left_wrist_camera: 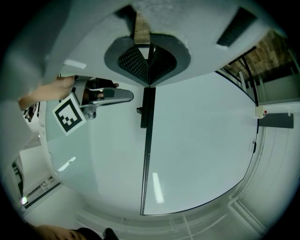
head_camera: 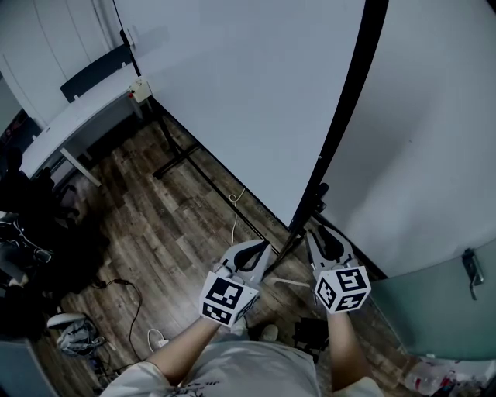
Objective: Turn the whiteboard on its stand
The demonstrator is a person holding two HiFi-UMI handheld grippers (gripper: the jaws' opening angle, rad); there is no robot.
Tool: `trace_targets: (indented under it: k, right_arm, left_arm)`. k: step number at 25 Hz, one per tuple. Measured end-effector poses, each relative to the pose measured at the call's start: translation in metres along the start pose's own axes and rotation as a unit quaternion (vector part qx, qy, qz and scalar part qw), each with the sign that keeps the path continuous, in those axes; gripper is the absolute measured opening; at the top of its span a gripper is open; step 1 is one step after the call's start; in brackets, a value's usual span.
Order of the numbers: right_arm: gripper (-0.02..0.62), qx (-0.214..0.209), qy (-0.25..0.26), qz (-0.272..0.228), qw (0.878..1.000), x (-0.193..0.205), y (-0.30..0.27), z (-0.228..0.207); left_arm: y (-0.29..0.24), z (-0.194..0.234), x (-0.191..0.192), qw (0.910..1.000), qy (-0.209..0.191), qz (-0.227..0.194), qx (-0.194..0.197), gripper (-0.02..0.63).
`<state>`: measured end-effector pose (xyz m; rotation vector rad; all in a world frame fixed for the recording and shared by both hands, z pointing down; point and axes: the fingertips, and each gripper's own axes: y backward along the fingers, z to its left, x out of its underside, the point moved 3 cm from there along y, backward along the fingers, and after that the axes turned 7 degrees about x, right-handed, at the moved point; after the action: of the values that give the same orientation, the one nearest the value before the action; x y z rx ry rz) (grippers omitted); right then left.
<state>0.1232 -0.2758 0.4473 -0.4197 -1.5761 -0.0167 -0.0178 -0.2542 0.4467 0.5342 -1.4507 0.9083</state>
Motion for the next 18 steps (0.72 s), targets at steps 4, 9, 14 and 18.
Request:
trace_targets:
  k: [4, 9, 14, 18]
  right_arm:
    - [0.116, 0.005, -0.002, 0.0, 1.0, -0.001, -0.017, -0.01]
    - [0.139, 0.006, -0.002, 0.004, 1.0, -0.001, -0.039, -0.011]
    - [0.156, 0.012, 0.005, 0.012, 1.0, 0.0, -0.061, -0.014]
    - [0.158, 0.013, 0.004, 0.018, 1.0, 0.002, -0.071, -0.015]
  left_arm:
    - [-0.008, 0.003, -0.002, 0.9999, 0.011, 0.0, -0.001, 0.011]
    - [-0.006, 0.01, 0.002, 0.9998, 0.021, -0.001, -0.006, 0.011]
    - [-0.006, 0.014, 0.004, 0.9995, 0.031, 0.0, -0.01, 0.011]
    - [-0.001, 0.018, 0.006, 0.9992, 0.034, 0.001, -0.018, 0.011]
